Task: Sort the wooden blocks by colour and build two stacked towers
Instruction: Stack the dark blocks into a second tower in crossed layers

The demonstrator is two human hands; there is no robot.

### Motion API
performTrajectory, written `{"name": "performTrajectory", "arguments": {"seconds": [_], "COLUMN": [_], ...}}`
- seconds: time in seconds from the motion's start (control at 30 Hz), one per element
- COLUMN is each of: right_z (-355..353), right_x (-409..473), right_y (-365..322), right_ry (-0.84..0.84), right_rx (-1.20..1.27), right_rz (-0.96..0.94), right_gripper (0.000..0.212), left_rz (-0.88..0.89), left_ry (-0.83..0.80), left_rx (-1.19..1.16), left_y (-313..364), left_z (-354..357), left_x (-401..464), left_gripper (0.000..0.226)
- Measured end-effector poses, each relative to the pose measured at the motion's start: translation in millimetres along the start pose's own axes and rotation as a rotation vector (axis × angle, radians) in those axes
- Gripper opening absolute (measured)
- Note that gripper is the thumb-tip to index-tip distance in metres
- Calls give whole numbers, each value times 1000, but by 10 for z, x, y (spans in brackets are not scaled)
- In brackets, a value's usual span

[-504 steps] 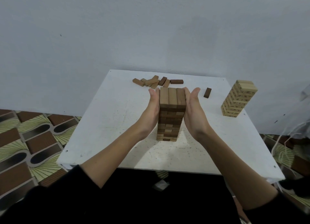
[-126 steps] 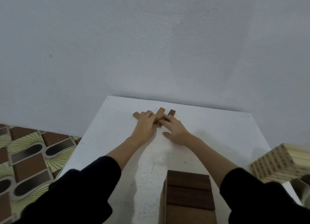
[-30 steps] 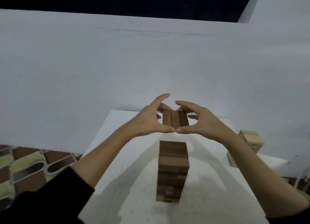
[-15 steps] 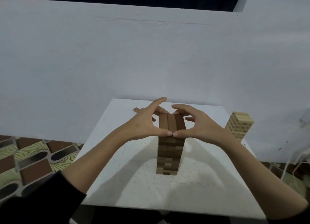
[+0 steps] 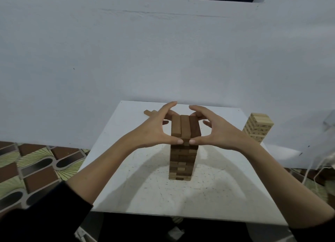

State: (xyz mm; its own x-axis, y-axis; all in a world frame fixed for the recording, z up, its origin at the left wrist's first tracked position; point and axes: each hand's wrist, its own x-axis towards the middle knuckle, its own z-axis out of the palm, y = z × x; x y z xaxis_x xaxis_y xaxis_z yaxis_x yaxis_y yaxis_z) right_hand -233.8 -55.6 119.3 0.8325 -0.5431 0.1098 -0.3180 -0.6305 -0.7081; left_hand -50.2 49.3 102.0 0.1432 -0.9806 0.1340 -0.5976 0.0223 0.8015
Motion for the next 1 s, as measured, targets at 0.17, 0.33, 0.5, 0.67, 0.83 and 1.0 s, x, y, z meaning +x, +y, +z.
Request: {"name": "performTrajectory", "arguments": {"seconds": [0.17, 0.33, 0.5, 0.67, 0.83, 1.0], "right_z": [20, 28, 49, 57, 83, 95], "right_x": [5, 10, 17, 33, 39, 38], "right_y": [9, 14, 15, 33, 63, 71], "right_ry": [8, 8, 8, 7, 8, 12], "right_rx": [-13, 4, 13, 22, 88, 116], "right_rz": [-2, 2, 4, 14, 36, 43], "right_gripper": [88, 89, 86, 84, 84, 84], "left_rz": [0, -4, -4, -19, -47, -59], "left_ry": [11, 11, 29, 38, 47, 35], "left_rx": [-11, -59, -63, -105, -190, -212], "left_y": [3, 6, -12, -52, -84, -82], "left_z": [19, 43, 81, 105, 130, 139], "left_x": [-10, -9, -1, 18, 25, 34], "left_gripper": [100, 104, 100, 100, 101, 104]}}
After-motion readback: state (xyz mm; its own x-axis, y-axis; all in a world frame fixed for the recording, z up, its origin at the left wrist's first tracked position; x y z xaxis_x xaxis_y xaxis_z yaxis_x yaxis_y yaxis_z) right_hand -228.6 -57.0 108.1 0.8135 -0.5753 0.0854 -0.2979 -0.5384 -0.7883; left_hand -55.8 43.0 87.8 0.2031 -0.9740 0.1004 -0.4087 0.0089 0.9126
